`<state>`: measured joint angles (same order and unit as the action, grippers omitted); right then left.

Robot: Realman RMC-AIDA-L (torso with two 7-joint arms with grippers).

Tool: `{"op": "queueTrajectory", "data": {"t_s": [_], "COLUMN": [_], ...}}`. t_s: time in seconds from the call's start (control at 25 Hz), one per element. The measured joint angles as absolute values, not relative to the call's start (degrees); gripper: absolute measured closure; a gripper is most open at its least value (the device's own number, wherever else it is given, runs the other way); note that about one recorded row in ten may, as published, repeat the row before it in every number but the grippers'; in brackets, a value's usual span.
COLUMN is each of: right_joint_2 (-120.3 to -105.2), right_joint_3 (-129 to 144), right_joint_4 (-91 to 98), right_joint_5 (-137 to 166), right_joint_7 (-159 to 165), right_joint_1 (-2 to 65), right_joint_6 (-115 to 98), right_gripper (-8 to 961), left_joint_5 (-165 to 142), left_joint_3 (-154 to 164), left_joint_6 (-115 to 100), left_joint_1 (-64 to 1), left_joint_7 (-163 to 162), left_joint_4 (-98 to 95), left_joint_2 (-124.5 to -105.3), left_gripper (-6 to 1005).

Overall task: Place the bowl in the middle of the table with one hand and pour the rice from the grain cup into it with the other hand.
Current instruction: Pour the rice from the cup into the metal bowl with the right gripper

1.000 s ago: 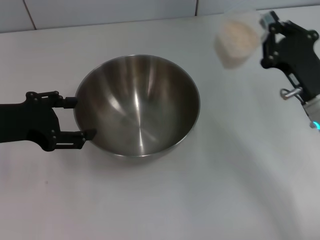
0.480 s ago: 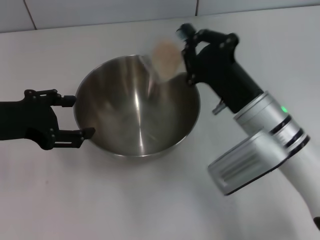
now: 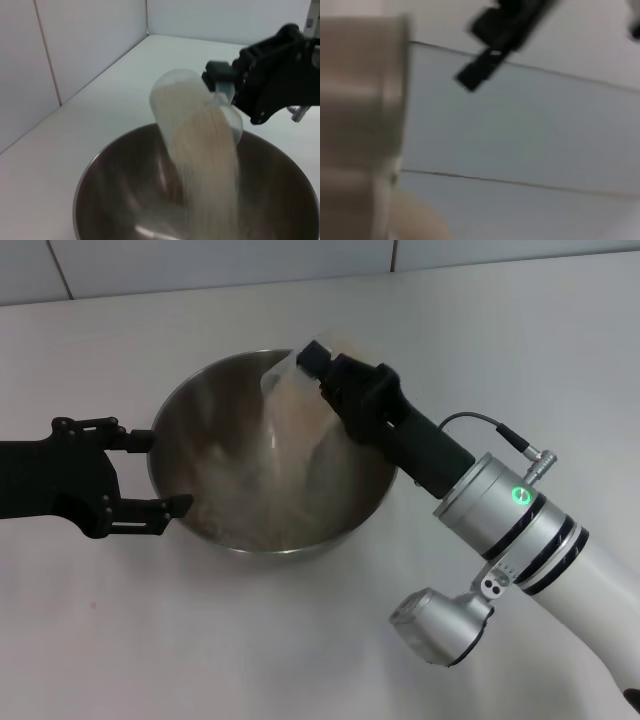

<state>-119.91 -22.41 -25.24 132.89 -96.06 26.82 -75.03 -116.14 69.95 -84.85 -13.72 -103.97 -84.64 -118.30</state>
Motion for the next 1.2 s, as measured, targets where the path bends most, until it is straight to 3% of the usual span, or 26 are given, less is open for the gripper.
{"op": "queueTrajectory", "data": {"t_s": [0.64,1.2], "right_joint_2": [-119.88,-119.8], "right_joint_3": [-21.87,-23.2], "right_joint_4": [-26.76,-28.55], "right_joint_5": [135.06,136.25], "right_joint_7": [-142.03,-135.17], "right_joint_1": [27.85,27.51], "right_joint_6": [-70.2,-69.56], "right_gripper": [938,939], "left_joint_5": [-116.1,-116.09], "left_joint_3": [69.95,69.95], "left_joint_6": [-85.64,-86.23], "left_joint_1": [-14.92,-15.14], "left_joint_7": [-103.97,-104.06], "left_joint_4": [-84.31,-84.59], "left_joint_2": [-118.3,-118.3], "left_gripper": [165,165]}}
